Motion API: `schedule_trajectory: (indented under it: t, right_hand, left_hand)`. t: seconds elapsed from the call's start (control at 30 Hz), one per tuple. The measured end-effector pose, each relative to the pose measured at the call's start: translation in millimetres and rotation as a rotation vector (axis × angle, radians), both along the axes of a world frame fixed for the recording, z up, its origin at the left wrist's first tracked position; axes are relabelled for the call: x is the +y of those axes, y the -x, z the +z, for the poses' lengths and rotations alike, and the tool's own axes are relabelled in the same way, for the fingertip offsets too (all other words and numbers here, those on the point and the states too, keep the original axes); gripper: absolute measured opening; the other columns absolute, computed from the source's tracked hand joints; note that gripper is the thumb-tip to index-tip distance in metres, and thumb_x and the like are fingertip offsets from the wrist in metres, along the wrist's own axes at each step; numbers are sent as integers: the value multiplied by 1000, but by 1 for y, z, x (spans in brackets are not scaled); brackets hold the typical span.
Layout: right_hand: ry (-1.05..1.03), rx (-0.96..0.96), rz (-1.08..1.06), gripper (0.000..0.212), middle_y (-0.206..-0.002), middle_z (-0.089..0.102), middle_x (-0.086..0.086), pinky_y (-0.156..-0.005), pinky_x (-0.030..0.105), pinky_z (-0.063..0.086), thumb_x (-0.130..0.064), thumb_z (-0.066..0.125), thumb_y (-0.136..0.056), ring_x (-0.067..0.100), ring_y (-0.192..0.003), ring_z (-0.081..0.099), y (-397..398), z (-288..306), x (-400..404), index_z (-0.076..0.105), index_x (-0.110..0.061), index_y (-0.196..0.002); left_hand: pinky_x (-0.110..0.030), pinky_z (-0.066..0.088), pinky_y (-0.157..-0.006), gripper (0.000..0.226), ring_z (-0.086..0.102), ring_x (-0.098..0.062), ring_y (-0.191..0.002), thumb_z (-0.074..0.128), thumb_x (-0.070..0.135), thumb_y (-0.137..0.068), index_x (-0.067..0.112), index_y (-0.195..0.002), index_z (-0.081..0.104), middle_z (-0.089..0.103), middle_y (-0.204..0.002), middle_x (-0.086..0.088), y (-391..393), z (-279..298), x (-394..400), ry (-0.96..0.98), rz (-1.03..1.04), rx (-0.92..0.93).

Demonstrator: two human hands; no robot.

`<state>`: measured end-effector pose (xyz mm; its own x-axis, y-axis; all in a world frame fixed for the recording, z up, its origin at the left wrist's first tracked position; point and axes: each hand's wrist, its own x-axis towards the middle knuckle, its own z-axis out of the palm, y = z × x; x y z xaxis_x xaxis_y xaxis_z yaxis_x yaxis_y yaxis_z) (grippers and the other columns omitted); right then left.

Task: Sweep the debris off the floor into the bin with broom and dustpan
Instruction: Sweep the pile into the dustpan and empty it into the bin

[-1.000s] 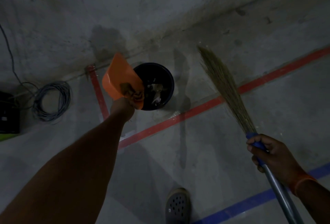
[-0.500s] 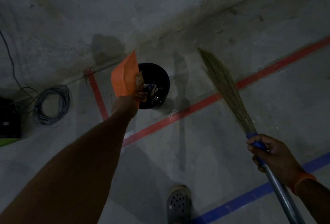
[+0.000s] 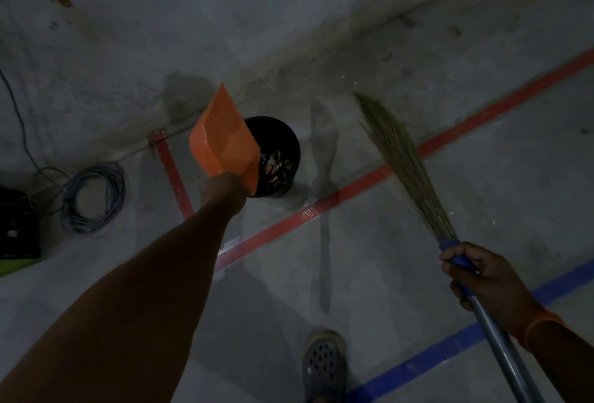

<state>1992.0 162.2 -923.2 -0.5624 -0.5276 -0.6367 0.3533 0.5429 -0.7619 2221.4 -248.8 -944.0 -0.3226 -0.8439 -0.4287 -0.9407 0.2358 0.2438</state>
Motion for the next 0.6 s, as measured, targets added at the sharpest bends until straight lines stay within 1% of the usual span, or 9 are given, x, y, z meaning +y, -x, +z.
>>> schedule_trajectory:
  t: [0.03,0.07,0.1,0.27,0.33,0.4,0.47,0.53,0.6]
  right_hand:
    - [18,-5,4,15,-77,55,14,-46,31,44,-15,75,-79,30,-49,49,-1,0,1,64,-7,-85]
    - [33,0,11,6,-77,54,14,-47,31,44,-4,68,-86,29,-50,50,-1,-1,4,64,-9,-84]
    - [31,16,13,11,-77,54,14,-48,31,44,1,64,-88,28,-50,50,0,-3,7,64,-9,-84]
    - [77,45,11,14,-73,57,10,-47,31,45,3,62,-89,29,-52,51,3,0,32,65,-10,-86]
    - [102,52,15,13,-75,58,10,-47,30,45,4,62,-89,28,-51,51,6,1,50,64,-9,-86]
    - [121,55,22,14,-78,59,11,-47,30,44,4,62,-89,27,-51,51,10,2,71,64,-9,-86]
    - [132,49,30,17,-78,59,12,-48,30,44,5,61,-89,27,-50,51,15,4,99,65,-10,-85]
    - [146,54,53,17,-77,59,14,-49,32,45,5,61,-89,27,-50,51,20,7,128,65,-11,-84]
    - [160,61,85,15,-75,58,15,-48,32,45,4,62,-90,27,-50,51,24,12,160,65,-10,-85]
  left_hand:
    - [-30,54,-79,26,64,-23,-87,57,7,-90,19,-96,80,70,-113,-5,-3,1,6,-2,-38,0]
    - [-27,52,-79,32,65,-21,-90,56,5,-90,24,-94,81,72,-114,-2,-5,2,11,-8,-48,24]
    - [-27,52,-80,35,65,-19,-92,55,3,-90,27,-93,81,73,-114,0,-5,4,17,-5,-53,45]
    - [-25,49,-78,42,64,-15,-90,55,-2,-91,33,-84,78,74,-111,2,2,13,61,3,-67,134]
    - [-28,54,-81,50,65,-14,-88,52,-3,-91,39,-72,71,75,-107,3,5,20,82,14,-60,178]
    - [-35,58,-84,52,68,-20,-88,49,-3,-90,40,-67,68,76,-105,-1,6,30,112,21,-63,205]
    - [-41,57,-88,45,69,-27,-96,48,-2,-88,32,-73,72,76,-105,-6,7,41,151,30,-71,229]
    - [-40,54,-92,38,68,-27,-103,49,0,-86,25,-82,78,76,-104,-5,6,51,196,49,-48,245]
    - [-39,54,-93,35,68,-26,-103,50,6,-82,25,-85,80,77,-103,-3,4,57,243,49,-13,276]
